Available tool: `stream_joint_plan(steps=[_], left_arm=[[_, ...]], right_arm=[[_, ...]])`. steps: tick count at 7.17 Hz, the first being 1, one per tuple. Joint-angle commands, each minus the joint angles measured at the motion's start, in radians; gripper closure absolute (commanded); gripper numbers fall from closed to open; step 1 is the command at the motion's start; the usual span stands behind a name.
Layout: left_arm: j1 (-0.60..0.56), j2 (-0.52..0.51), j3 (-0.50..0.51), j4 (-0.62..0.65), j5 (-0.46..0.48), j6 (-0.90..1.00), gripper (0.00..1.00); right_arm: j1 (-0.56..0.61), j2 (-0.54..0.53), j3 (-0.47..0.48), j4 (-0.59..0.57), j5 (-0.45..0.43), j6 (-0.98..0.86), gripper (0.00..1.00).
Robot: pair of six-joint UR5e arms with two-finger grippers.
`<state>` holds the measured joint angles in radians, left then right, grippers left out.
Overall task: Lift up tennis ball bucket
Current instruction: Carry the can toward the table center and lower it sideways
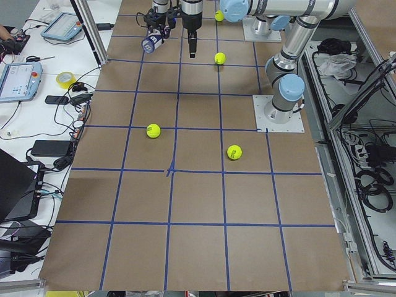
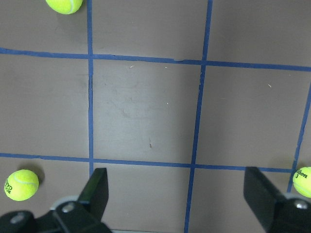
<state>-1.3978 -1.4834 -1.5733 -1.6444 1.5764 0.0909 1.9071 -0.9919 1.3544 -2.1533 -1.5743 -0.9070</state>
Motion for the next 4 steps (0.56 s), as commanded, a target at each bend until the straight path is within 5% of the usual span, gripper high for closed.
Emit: stream_joint_plan(steps=[1,4], left_arm=[[0.008,-0.002,-0.002,0.002,-0.006,0.001,0.0],[0.042,-0.002,-0.002,0.0,-0.007,0.039,0.0]], right_arm=[[0.087,0.039,0.002,-0.037,0.005,-0.145,0.22],[0.212,0.088,0.002,-0.159,-0.061,-0.292,0.22]])
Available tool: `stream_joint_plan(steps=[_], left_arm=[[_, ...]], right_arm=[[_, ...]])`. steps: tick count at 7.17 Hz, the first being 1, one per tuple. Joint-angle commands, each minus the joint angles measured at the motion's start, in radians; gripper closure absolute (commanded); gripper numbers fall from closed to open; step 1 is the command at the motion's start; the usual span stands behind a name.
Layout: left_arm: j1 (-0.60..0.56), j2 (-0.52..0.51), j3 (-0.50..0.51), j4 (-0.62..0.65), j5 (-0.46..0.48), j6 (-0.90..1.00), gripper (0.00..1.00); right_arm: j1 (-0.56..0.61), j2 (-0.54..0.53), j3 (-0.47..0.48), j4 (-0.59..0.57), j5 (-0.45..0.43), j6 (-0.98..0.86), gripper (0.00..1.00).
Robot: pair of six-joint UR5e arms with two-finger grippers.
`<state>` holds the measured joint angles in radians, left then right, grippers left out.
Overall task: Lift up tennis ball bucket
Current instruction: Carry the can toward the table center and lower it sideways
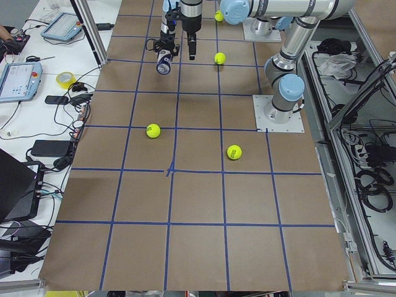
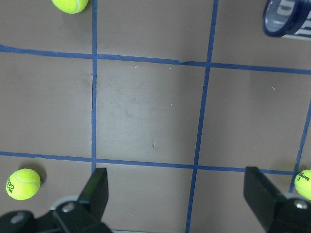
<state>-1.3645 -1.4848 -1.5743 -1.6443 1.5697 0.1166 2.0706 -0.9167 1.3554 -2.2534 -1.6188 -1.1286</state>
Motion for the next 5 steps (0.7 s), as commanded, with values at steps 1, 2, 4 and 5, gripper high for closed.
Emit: stream_joint_plan(steps=[1,2,4,5], left_arm=[[0.012,0.0,-0.001,0.0,0.0,0.014,0.0],[0.01,0.001,-0.003,0.0,-0.002,0.014,0.0],[0.01,0.001,-0.003,0.0,-0.002,0.014,0.0],[0.008,0.0,-0.003,-0.002,-0.002,0.014,0.0]], right_arm=[[0.077,0.019,0.002,-0.061,-0.026,-0.071,0.22],[0.077,0.027,0.014,-0.067,-0.026,-0.071,0.22],[0.074,0.029,0.045,-0.084,-0.026,-0.062,0.2],[0.074,0.029,0.054,-0.116,-0.027,-0.051,0.15]])
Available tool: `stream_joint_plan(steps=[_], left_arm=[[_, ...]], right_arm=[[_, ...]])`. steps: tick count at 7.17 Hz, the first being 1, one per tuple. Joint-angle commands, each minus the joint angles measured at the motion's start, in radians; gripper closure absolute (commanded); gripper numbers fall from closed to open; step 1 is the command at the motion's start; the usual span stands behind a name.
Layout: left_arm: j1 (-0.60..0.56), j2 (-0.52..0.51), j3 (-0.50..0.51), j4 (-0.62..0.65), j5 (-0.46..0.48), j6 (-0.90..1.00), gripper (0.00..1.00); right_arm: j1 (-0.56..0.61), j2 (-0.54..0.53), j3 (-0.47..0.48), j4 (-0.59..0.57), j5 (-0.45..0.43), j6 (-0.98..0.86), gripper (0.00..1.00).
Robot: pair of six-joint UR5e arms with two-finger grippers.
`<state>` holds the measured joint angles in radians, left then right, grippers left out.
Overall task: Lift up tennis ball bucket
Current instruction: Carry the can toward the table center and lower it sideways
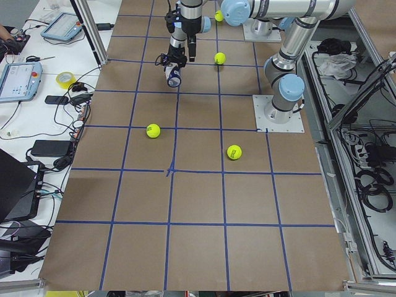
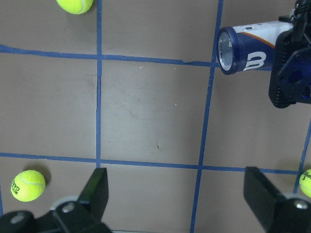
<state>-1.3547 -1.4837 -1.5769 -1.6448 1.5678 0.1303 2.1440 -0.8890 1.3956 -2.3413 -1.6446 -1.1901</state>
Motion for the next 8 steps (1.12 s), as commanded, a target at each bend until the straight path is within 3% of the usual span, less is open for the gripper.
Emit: stream_joint_plan(steps=[1,2,5,6,7,8], left_arm=[[-0.003,-0.001,-0.002,-0.001,0.0,0.0,0.0],[-0.004,-0.001,-0.002,-0.001,0.0,0.0,0.0],[-0.006,-0.001,-0.002,-0.001,0.0,-0.001,0.0],[-0.006,-0.001,-0.002,-0.001,0.0,-0.001,0.0],[-0.003,-0.001,-0.002,-0.007,-0.002,0.002,0.0],[0.0,-0.001,0.001,-0.009,-0.056,0.003,0.0]], right_arm=[[0.0,0.001,0.017,-0.032,-0.001,0.012,0.15],[0.002,0.014,0.019,-0.026,0.002,0.064,0.08],[0.002,0.028,0.025,-0.042,0.002,0.093,0.08],[0.002,0.022,0.023,-0.046,-0.004,0.09,0.0],[0.0,0.01,0.026,-0.035,-0.015,0.092,0.0],[-0.006,0.005,0.022,-0.03,-0.015,0.092,0.0]])
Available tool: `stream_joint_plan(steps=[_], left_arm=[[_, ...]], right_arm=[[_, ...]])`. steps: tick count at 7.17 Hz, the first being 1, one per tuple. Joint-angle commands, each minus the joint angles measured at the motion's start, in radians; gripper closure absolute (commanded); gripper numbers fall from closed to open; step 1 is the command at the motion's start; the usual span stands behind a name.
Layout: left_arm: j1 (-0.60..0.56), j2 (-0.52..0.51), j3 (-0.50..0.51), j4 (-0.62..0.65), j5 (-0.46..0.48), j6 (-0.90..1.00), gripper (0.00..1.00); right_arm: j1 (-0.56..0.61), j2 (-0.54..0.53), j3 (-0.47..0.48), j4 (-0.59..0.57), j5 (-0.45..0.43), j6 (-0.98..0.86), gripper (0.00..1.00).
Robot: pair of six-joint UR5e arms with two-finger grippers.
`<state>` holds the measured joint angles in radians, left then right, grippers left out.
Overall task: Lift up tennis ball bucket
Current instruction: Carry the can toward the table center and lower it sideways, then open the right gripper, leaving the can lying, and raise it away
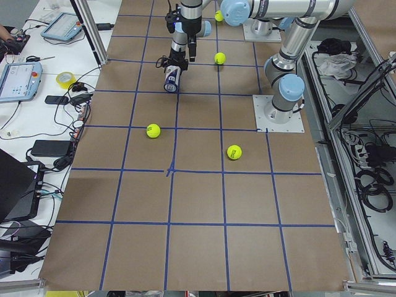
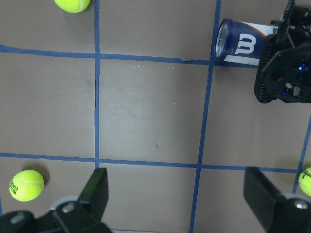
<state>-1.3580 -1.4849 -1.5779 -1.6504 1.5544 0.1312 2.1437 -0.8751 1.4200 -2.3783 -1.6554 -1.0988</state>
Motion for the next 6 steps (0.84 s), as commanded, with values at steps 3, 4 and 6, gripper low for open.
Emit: stream_joint_plan(steps=[3,4,6], left_arm=[[0.032,-0.009,-0.001,-0.002,-0.059,0.039,0.0],[0.052,-0.015,-0.001,-0.003,-0.072,0.066,0.0],[0.086,-0.046,-0.025,0.01,-0.168,0.129,0.0]], right_arm=[[-0.146,-0.097,-0.001,0.072,0.084,0.037,0.0],[-0.178,-0.145,0.002,0.14,0.088,0.036,0.0],[-0.266,-0.241,0.0,0.243,0.191,0.04,0.0]])
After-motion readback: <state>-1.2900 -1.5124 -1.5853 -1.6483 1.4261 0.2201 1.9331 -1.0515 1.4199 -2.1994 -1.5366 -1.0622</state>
